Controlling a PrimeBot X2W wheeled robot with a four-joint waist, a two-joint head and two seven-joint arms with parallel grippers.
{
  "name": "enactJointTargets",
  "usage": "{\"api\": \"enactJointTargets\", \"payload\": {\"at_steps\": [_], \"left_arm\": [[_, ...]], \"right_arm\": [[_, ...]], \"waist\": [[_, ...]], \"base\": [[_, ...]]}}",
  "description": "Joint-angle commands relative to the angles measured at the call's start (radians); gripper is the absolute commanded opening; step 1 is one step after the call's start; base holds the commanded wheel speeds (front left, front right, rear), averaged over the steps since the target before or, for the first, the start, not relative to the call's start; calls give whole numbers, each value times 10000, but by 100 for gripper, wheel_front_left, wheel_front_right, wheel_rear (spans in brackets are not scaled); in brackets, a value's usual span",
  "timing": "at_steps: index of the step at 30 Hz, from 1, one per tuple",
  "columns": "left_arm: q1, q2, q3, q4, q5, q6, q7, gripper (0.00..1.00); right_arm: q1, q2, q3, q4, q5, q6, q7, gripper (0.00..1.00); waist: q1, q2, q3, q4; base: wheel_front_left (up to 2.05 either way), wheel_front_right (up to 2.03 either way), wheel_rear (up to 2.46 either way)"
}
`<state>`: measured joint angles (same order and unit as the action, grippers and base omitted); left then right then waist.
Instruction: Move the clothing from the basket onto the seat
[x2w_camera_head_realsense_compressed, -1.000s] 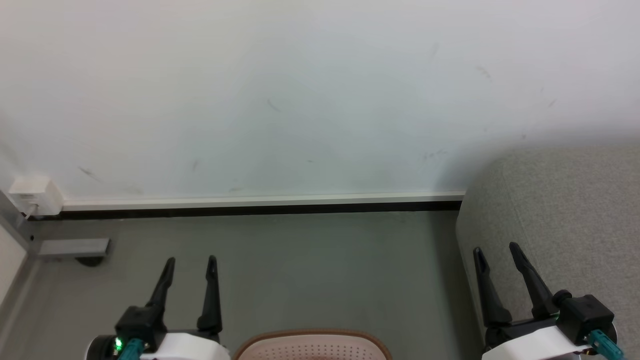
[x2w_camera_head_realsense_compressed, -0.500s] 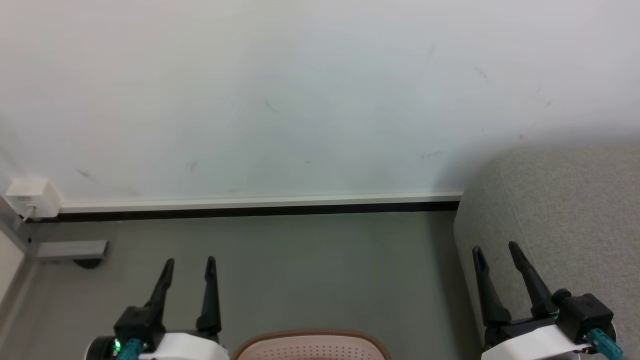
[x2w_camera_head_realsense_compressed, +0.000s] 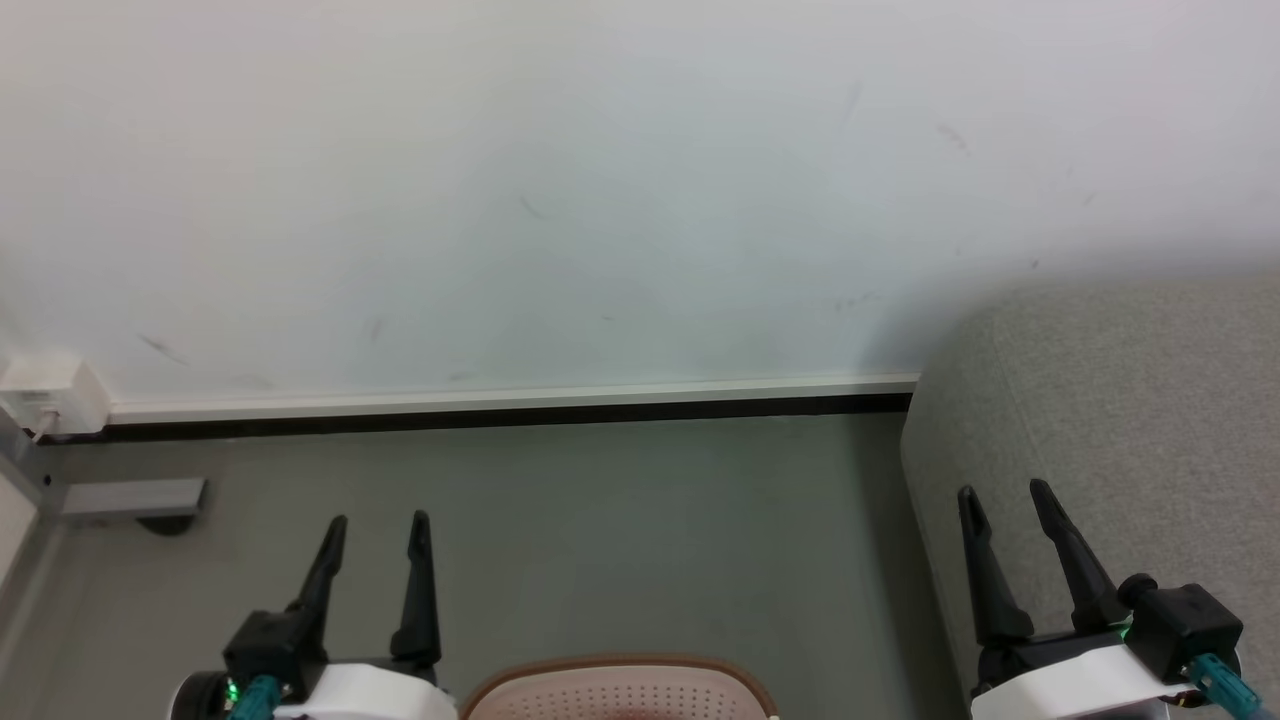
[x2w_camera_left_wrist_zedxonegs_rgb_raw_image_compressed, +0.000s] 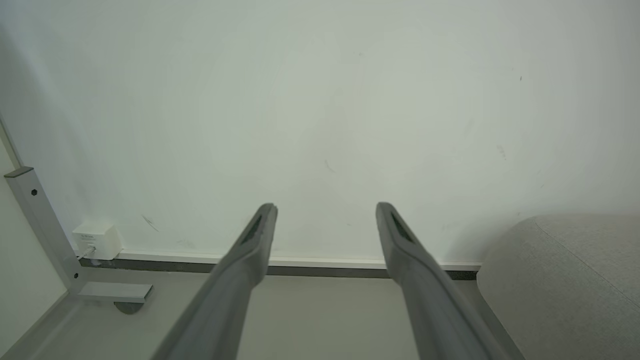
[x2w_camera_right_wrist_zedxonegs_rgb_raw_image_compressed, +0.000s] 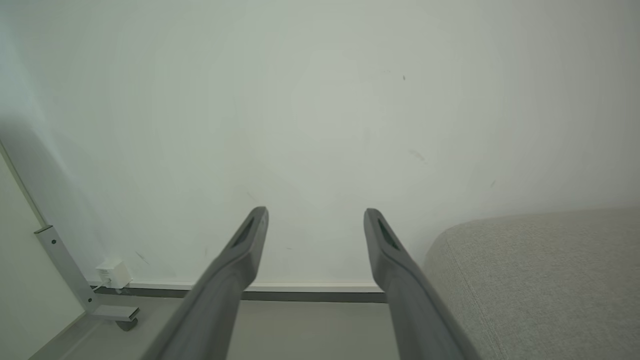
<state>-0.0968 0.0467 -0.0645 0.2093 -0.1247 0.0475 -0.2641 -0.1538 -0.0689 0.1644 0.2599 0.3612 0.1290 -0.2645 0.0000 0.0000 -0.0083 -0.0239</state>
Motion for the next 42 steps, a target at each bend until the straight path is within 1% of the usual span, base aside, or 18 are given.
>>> {"api": "enactJointTargets", "payload": {"at_steps": [1,11,19,25,33,42], "left_arm": [[-69,67,48,-9,-69,-13,-7,100],[-76,65,-32,9,-344,-28,-7,100],[-378,64,-158,149,-526,-156,-7,100],[-877,65,-256,212,-603,-227,-7,100],[-1664,65,-683,719,-842,-358,-7,100],[-2728,66,-1140,2120,-1048,-681,-7,100]], "right_arm": [[-98,-41,-29,8,42,33,2,100],[-345,-179,47,170,194,33,2,100],[-754,-157,-61,56,378,31,3,100],[-1230,-197,-41,-112,355,31,5,100],[-2038,-376,-101,-410,434,31,5,100],[-2959,-423,-244,-677,423,31,5,100]], "waist": [[0,0,23,-7],[0,0,330,-197],[0,0,941,-398],[0,0,1814,-491],[0,0,3173,-616],[0,0,4410,-735]], "base": [[0,0,0],[0,0,0],[0,0,0],[0,0,0],[0,0,0],[0,0,0]]}}
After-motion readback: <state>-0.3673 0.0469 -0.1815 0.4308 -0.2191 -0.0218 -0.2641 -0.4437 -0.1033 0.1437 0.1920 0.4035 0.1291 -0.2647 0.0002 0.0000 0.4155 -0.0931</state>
